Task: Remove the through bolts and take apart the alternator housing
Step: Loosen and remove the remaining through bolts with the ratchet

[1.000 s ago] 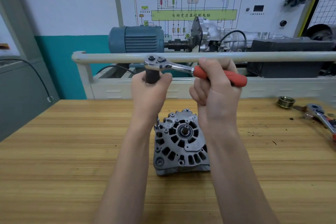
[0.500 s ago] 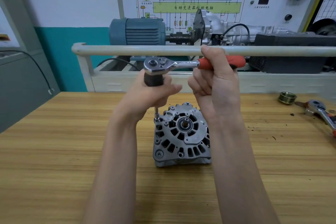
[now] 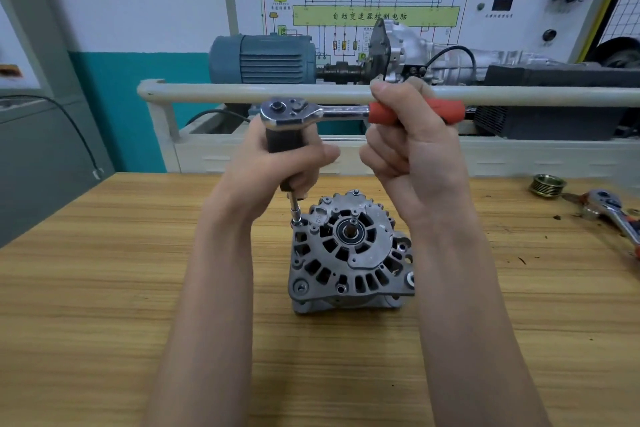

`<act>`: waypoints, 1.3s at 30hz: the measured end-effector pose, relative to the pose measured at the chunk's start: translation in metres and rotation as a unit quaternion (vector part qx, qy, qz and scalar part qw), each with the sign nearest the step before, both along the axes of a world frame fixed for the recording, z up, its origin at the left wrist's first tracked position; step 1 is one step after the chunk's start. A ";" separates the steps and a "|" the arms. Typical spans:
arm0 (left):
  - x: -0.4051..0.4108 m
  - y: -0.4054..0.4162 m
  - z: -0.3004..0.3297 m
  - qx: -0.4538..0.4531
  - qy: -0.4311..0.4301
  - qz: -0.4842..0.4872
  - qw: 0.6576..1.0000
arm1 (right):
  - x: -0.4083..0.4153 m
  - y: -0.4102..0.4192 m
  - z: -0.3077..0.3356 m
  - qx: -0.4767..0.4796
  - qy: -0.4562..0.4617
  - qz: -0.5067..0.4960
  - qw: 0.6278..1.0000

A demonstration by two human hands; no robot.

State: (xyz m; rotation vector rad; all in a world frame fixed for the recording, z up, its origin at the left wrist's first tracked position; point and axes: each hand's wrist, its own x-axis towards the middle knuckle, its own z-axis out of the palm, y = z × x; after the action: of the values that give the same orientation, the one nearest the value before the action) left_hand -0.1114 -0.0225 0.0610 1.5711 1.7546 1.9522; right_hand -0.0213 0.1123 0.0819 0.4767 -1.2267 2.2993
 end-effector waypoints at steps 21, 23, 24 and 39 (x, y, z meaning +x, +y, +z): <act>0.006 -0.006 0.002 -0.071 0.047 -0.057 0.995 | 0.000 0.005 0.001 0.012 0.002 0.061 0.998; 0.010 -0.004 0.001 -0.121 0.055 -0.069 0.989 | -0.003 0.004 0.001 -0.002 -0.008 0.068 0.998; 0.012 -0.002 0.002 -0.126 0.051 -0.060 0.989 | -0.004 0.003 0.001 -0.015 -0.010 0.057 0.998; 0.010 0.016 0.004 0.044 -0.009 0.087 0.995 | 0.001 -0.003 0.004 -0.050 -0.016 -0.124 0.991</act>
State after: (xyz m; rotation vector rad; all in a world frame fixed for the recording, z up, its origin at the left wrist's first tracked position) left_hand -0.1011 -0.0063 0.0645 1.4654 1.8814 2.1410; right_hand -0.0202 0.1089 0.0861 0.2376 -1.1124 2.1498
